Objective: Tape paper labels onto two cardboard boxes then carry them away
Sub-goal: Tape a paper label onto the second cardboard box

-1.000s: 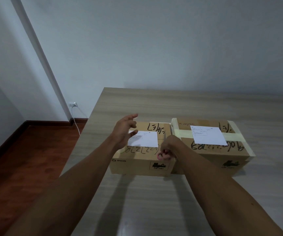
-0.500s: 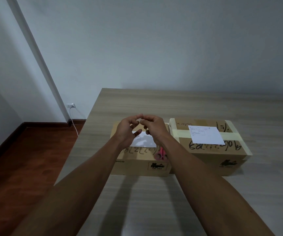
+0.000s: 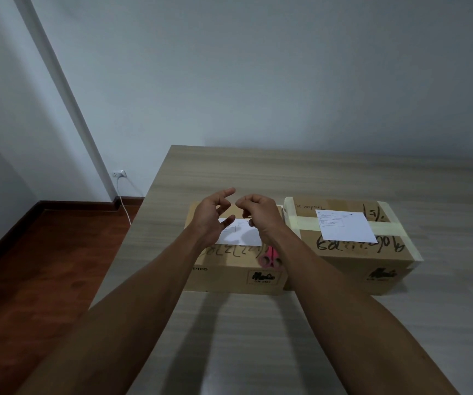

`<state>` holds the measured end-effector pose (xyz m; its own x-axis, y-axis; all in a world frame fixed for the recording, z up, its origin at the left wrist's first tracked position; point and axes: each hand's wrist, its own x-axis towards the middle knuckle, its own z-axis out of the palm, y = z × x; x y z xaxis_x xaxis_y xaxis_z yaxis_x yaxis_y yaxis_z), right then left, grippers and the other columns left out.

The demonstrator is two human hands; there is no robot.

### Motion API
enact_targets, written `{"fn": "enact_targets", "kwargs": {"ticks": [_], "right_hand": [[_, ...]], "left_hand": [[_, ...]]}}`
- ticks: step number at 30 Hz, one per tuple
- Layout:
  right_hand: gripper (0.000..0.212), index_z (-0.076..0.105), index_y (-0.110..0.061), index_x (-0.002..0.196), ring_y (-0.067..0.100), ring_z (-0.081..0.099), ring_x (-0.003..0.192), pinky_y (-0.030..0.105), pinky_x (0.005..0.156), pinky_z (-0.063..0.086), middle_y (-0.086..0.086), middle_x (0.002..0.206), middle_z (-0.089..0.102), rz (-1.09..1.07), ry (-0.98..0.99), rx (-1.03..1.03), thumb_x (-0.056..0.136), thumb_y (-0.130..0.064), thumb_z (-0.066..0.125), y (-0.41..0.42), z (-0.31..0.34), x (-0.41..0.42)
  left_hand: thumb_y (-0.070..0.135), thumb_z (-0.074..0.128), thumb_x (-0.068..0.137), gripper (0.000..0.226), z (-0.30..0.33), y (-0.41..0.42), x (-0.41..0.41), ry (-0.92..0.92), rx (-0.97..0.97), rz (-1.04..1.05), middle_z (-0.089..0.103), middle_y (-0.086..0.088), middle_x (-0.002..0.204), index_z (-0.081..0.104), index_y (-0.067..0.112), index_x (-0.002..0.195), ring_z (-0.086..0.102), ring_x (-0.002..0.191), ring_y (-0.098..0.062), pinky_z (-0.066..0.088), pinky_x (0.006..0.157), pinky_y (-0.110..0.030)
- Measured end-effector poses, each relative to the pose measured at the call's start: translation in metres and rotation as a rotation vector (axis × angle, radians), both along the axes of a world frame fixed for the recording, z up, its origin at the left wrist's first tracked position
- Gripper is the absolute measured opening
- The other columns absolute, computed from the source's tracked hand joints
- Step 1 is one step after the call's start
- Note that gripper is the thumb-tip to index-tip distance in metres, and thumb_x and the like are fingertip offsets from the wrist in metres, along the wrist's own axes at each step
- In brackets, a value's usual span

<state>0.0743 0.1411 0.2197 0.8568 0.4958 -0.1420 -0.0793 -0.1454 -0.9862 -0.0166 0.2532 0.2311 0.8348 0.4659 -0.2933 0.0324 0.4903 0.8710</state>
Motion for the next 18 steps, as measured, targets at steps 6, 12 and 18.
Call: {"fn": "enact_targets", "kwargs": {"ticks": [6, 12, 18], "right_hand": [[0.015, 0.076, -0.013, 0.103, 0.013, 0.062, 0.078, 0.028, 0.065, 0.046, -0.009, 0.081, 0.07, -0.025, 0.004, -0.013, 0.09, -0.017, 0.071, -0.002, -0.005, 0.002], [0.017, 0.079, -0.022, 0.105, 0.006, 0.063, 0.077, 0.022, 0.059, 0.047, -0.011, 0.091, 0.075, 0.042, 0.008, 0.067, 0.092, -0.015, 0.071, 0.0, -0.007, 0.002], [0.006, 0.075, -0.011, 0.094, 0.013, 0.06, 0.077, 0.025, 0.063, 0.044, -0.001, 0.086, 0.071, 0.019, 0.002, 0.06, 0.094, -0.015, 0.071, 0.001, -0.014, 0.005]], "left_hand": [[0.007, 0.05, 0.085, 0.043, -0.002, -0.004, 0.0, -0.011, -0.044, -0.014, 0.057, -0.001, 0.136, 0.074, 0.01, 0.12, 0.051, 0.126, -0.018, 0.053, 0.086, -0.038], [0.006, 0.048, 0.084, 0.032, -0.002, -0.006, 0.003, -0.027, -0.055, -0.046, 0.066, -0.003, 0.135, 0.077, 0.017, 0.075, 0.054, 0.13, -0.02, 0.052, 0.092, -0.042], [0.01, 0.049, 0.088, 0.031, -0.006, -0.002, 0.004, 0.008, -0.071, -0.041, 0.063, -0.002, 0.137, 0.075, 0.009, 0.104, 0.052, 0.131, -0.019, 0.052, 0.101, -0.045]]}}
